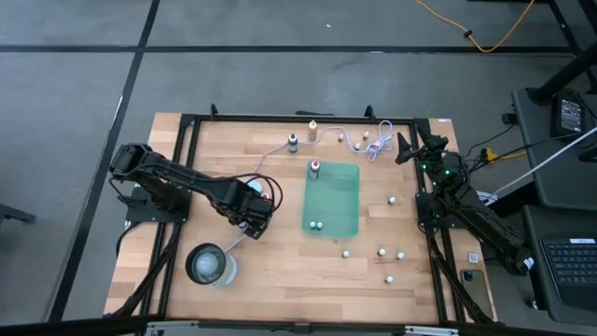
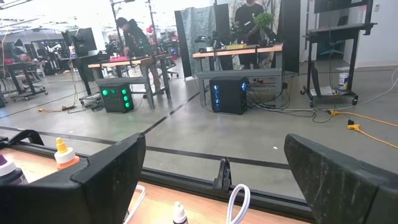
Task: Pick & Place food coloring
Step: Put the big blue food coloring bottle into the green bin
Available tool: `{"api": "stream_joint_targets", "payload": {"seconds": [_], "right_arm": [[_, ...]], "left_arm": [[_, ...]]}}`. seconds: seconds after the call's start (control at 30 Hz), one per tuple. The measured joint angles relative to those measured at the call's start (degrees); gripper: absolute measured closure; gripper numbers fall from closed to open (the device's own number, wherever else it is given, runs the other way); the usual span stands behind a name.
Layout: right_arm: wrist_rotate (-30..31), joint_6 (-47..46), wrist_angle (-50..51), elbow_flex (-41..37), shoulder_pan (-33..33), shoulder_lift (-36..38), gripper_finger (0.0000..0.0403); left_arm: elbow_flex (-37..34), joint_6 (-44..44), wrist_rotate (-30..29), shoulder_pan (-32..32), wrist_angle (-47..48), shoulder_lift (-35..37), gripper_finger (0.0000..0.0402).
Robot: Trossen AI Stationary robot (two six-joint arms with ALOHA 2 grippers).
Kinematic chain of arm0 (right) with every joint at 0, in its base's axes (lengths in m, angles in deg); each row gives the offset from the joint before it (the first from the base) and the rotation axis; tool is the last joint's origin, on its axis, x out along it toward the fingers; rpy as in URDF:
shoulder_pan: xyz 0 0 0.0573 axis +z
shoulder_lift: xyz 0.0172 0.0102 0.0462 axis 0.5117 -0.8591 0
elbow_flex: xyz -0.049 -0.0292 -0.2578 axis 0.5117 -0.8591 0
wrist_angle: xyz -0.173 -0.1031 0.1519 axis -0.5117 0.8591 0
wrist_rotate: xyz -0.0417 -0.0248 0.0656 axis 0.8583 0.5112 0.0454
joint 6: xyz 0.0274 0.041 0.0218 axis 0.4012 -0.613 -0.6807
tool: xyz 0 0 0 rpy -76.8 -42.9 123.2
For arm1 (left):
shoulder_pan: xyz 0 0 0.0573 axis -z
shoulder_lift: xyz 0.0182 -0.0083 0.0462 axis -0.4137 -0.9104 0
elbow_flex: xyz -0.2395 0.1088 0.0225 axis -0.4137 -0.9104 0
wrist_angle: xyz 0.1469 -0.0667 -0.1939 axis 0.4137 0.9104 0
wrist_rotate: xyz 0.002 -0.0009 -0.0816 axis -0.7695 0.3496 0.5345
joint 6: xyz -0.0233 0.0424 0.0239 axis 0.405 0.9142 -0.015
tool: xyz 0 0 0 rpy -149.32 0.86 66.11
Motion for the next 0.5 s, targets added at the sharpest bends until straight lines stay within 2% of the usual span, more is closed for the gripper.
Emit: {"api": "stream_joint_targets", "payload": {"seconds": [0.17,0.5], "right_arm": [[0.00,-0.02,-0.01,0.02,0.01,0.00,0.0019],[0.00,0.00,-0.02,0.00,0.02,0.00,0.0019]], "left_arm": [[0.00,0.00,0.00,-0.01,0.00,0.00,0.0093],[0.00,0.16,-0.24,-0.08,0.04,0.00,0.0237]]}}
